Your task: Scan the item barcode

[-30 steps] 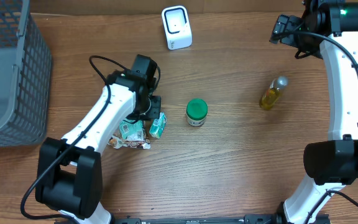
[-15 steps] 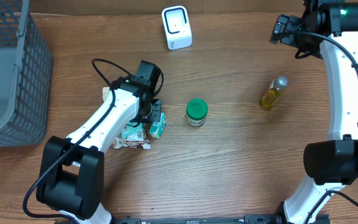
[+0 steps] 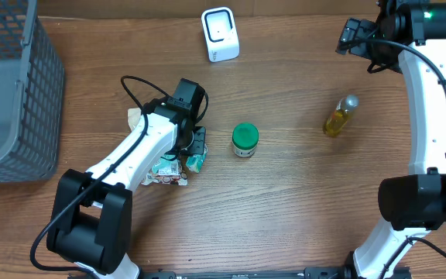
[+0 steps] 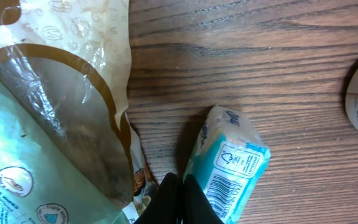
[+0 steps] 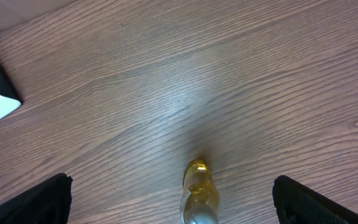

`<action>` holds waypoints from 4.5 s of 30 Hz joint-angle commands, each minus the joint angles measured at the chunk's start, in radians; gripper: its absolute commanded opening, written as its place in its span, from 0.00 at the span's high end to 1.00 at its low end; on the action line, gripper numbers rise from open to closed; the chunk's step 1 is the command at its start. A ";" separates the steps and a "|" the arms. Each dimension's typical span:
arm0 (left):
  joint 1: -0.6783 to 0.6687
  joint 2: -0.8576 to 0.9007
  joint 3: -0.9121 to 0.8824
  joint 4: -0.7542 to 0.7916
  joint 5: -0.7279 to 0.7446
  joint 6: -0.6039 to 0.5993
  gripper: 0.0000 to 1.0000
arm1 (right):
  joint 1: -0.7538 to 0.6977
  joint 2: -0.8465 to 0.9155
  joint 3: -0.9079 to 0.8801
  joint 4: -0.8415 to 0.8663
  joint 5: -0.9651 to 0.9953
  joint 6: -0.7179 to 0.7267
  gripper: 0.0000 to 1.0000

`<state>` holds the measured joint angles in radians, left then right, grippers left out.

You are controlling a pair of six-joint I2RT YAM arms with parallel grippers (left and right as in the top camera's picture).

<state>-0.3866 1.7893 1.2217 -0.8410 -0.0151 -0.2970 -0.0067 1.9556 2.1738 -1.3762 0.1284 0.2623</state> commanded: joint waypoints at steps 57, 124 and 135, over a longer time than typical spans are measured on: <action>-0.010 -0.011 -0.011 -0.023 0.293 0.216 0.59 | -0.006 -0.009 0.010 0.005 0.001 -0.001 0.00; -0.005 -0.024 0.790 -0.085 -0.292 0.277 0.96 | -0.006 -0.009 0.010 0.005 0.001 -0.001 0.00; -0.006 0.326 1.245 -0.227 -0.333 0.458 0.96 | -0.006 -0.009 0.010 0.005 0.001 -0.001 0.00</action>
<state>-0.3916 2.0125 2.4588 -1.0885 -0.3050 0.0547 -0.0071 1.9556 2.1738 -1.3762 0.1280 0.2615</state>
